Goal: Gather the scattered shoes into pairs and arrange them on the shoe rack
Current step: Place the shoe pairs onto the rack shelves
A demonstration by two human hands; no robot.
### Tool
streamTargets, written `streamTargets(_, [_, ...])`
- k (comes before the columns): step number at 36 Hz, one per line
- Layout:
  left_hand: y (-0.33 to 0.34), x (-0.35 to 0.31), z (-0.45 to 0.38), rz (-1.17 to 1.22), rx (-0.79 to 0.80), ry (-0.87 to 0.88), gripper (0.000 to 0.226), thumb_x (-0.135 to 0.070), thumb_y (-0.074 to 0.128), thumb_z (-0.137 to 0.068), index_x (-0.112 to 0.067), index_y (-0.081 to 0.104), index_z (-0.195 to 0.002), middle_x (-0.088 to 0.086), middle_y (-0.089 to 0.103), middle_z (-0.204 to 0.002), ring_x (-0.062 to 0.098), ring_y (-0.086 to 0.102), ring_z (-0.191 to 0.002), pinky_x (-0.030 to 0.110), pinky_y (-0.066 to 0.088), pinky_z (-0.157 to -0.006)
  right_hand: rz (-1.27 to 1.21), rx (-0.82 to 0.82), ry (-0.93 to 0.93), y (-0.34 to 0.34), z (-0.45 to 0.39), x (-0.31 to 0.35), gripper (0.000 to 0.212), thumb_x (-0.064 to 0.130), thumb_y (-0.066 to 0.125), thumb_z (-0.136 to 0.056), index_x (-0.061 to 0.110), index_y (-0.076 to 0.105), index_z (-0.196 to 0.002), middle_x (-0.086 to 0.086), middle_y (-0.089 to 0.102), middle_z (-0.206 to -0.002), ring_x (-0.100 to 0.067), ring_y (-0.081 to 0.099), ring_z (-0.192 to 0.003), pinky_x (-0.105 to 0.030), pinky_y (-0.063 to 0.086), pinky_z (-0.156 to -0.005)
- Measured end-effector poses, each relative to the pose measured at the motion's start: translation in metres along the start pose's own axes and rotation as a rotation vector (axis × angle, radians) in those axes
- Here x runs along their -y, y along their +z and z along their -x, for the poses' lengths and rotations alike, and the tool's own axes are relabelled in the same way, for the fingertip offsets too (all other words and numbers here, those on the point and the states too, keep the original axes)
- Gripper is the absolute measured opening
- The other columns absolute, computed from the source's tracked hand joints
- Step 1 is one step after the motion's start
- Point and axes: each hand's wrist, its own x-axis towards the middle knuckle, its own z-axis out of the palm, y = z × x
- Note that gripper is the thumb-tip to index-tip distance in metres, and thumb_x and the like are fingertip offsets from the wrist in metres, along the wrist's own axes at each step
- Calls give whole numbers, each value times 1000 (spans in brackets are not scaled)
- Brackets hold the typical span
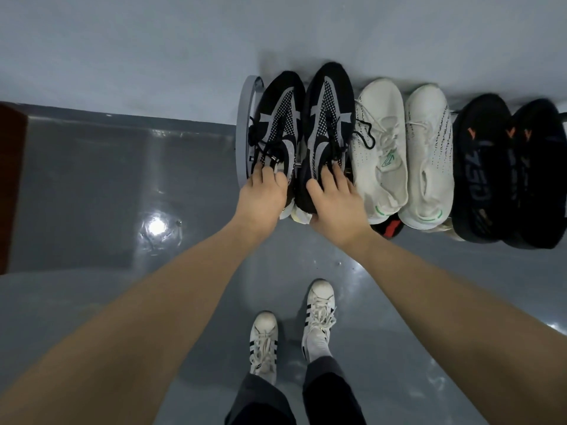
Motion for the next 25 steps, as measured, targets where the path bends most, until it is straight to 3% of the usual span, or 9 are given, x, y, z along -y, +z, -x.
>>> streamTargets(4, [-4, -3, 0, 55, 65, -10, 55, -11, 84, -17, -13, 57, -65, 4, 58, -68, 16, 62, -58, 18, 39, -38, -56, -31, -68, -16, -1, -8, 61, 18, 78, -45, 9, 45, -95, -21, 62, -104, -44, 59, -109, -49, 56, -72])
streamTargets(7, [-4, -9, -1, -10, 91, 2, 50, -13, 79, -26, -15, 62, -73, 8, 67, -87, 14, 60, -57, 16, 33, -36, -25, -14, -90, -25, -2, -9, 57, 19, 78, -42, 8, 48, -90, -17, 63, -93, -40, 63, -99, -42, 56, -62])
streamTargets(10, [-10, -10, -3, -114, 103, -4, 41, -13, 56, -39, -20, 67, -77, 12, 71, -104, 15, 59, -52, 18, 37, -42, 29, 42, -94, -27, -6, -7, 55, 21, 81, -37, 6, 56, -84, -16, 63, -84, -39, 65, -88, -38, 53, -55])
streamTargets(12, [-5, -7, -8, -166, 99, 25, 42, -19, 65, -36, -24, 67, -77, 11, 72, -97, 13, 59, -52, 20, 44, -54, 57, 73, -96, -23, -8, -7, 56, 23, 82, -37, 5, 57, -83, -16, 63, -82, -39, 64, -84, -37, 52, -53])
streamTargets(15, [-9, -7, -9, -186, 131, 36, 63, -36, 83, -24, -22, 61, -82, 1, 65, -74, 12, 58, -57, 22, 43, -61, 101, 125, -99, -18, -11, -5, 57, 28, 83, -38, 5, 58, -84, -17, 63, -83, -37, 63, -78, -36, 51, -51])
streamTargets(18, [2, -7, -12, -220, 157, 50, 64, -31, 83, -52, -14, 49, -104, 4, 63, -90, 17, 60, -82, 26, 44, -76, 124, 194, -87, -16, -14, -2, 59, 27, 83, -44, 6, 58, -92, -17, 63, -92, -36, 61, -84, -35, 48, -54])
streamTargets(22, [6, -3, -8, -231, 82, 32, 69, -41, 84, -27, -22, 60, -89, -1, 63, -73, 13, 60, -68, 23, 46, -69, 153, 174, -73, -7, -12, -4, 63, 24, 84, -28, 7, 61, -84, -15, 64, -85, -35, 64, -77, -29, 46, -48])
streamTargets(25, [11, -6, -4, -256, 34, 29, 73, -38, 86, -39, -17, 54, -101, 7, 65, -94, 20, 62, -86, 30, 48, -85, 179, 95, -73, 0, -7, -4, 60, 18, 83, -34, 8, 60, -89, -16, 65, -94, -37, 65, -89, -35, 51, -53])
